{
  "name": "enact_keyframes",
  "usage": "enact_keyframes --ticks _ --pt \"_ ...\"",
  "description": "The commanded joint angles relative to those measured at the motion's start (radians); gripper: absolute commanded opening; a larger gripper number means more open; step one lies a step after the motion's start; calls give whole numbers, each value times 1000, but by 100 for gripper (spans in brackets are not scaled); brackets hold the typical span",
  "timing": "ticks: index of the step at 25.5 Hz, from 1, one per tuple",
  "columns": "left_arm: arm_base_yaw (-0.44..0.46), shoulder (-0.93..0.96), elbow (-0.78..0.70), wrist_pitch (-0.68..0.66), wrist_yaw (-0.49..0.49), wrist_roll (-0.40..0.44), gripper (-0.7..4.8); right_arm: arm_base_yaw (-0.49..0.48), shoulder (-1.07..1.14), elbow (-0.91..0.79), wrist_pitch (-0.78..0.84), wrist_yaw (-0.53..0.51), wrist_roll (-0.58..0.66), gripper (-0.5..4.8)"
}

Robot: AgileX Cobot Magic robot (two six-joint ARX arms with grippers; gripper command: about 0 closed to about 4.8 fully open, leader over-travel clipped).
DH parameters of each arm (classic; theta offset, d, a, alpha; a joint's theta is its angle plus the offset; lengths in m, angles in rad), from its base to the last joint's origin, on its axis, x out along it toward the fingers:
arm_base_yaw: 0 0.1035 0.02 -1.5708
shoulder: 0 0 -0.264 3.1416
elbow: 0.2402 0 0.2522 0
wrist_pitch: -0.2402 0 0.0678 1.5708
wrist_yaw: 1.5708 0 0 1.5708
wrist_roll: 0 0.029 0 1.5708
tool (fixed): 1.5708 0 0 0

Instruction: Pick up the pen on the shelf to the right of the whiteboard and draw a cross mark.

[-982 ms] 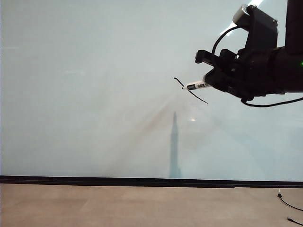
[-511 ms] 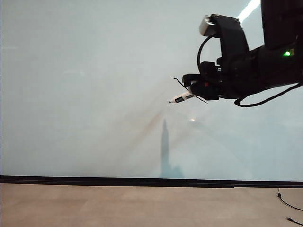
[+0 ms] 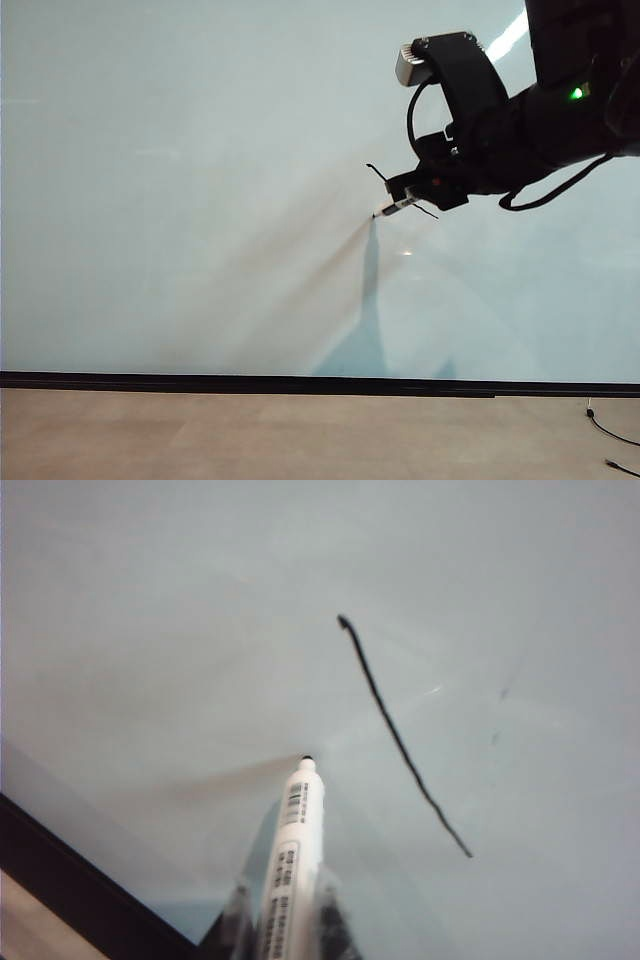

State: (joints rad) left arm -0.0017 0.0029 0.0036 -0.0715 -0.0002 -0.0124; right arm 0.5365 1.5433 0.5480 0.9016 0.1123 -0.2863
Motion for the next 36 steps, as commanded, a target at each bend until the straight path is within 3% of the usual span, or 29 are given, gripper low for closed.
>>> enact_keyframes --ticks 1,36 --pt "0 0 3 5 3 4 -4 -8 -12 4 20 12 -10 -5" --pt "0 0 3 5 3 5 -4 -27 -129 2 -18 97 -50 -5"
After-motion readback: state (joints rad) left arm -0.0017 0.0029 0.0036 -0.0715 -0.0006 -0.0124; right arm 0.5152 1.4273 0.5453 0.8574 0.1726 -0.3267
